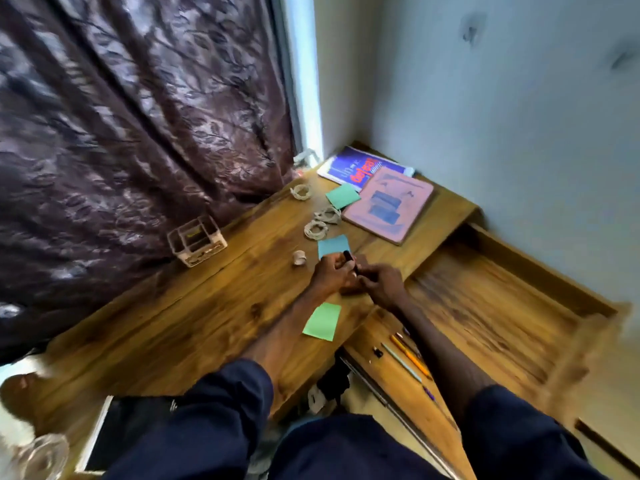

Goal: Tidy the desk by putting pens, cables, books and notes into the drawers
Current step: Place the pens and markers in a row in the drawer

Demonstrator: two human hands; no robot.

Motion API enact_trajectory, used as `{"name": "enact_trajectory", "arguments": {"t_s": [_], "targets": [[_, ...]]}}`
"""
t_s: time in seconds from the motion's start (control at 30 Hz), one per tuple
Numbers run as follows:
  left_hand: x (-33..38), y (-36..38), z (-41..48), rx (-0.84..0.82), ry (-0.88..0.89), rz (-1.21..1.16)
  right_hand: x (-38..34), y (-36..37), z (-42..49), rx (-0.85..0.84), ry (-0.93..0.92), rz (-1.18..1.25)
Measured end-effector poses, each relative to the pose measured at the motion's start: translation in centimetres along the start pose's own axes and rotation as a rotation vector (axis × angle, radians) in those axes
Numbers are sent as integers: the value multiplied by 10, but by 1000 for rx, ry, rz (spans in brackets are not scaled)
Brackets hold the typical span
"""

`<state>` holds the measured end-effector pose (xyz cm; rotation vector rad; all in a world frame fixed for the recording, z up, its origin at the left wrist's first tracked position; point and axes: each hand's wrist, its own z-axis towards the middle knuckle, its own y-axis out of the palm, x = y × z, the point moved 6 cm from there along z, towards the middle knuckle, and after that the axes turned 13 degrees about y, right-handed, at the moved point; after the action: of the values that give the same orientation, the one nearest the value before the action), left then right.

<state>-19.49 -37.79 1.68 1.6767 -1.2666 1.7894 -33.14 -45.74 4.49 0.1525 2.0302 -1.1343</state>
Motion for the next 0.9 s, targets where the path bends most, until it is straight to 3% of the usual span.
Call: {"name": "enact_trajectory", "arguments": {"t_s": [0.2, 0.37, 0.53, 0.7, 0.9], "targets": [[6, 76, 5, -340, 205, 268, 99, -22, -9, 162, 309, 125], [-5, 165, -12, -679, 217, 323, 188, -54, -51, 291, 556, 62], [-10, 216, -26, -871, 220, 382, 270, -76, -90, 321, 804, -68], [-25, 233, -28, -951, 203, 465, 324, -82, -103, 231, 919, -155], [-44, 237, -15, -898, 87, 534, 346, -85, -90, 170, 912, -271]]}}
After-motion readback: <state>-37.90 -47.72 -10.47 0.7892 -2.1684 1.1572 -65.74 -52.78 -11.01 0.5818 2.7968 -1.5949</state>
